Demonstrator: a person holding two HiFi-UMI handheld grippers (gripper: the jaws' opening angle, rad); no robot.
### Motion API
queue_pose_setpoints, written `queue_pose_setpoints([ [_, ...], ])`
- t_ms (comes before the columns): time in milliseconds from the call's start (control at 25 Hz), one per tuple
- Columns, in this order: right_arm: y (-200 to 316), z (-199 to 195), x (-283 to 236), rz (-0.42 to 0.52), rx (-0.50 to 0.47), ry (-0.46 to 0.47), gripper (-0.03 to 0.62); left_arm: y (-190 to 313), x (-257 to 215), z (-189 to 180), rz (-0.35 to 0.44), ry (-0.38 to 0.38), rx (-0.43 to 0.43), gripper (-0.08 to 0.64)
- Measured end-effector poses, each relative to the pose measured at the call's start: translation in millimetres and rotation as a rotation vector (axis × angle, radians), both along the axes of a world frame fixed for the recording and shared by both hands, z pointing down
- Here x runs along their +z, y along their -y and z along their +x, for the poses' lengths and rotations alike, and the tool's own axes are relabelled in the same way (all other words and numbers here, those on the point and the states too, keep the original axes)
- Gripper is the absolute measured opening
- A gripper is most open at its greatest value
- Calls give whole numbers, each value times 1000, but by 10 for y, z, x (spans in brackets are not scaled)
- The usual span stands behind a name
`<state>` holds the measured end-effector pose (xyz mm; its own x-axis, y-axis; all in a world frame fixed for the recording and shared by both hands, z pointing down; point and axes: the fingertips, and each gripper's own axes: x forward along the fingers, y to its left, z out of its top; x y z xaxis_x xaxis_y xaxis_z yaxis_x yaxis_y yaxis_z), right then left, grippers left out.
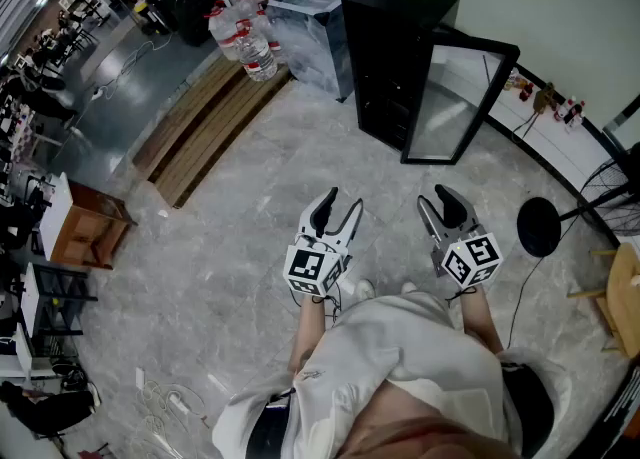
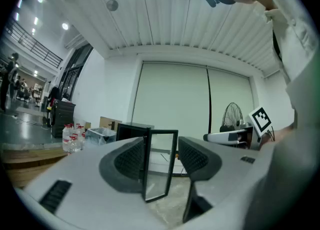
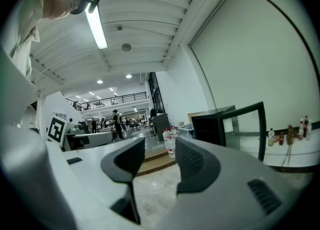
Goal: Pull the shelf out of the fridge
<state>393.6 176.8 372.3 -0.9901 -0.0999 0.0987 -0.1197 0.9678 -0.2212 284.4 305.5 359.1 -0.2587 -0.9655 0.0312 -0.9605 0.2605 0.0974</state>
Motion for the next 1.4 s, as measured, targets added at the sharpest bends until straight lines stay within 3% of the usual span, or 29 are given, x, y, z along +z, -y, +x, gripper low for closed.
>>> queue_pose_setpoints([
  [400, 112, 742, -118, 35, -84, 53, 184, 153, -37, 918, -33, 6, -108, 225],
  [640, 158, 809, -82, 54, -172, 41, 212, 312, -29, 1188, -40, 5, -130, 224],
  [880, 316, 547, 13, 43, -173, 27, 210, 454, 18, 919, -45, 6, -131, 224],
  [1400, 496, -410, 258, -4, -107, -30, 209, 652, 157, -79, -59, -13, -29, 224],
])
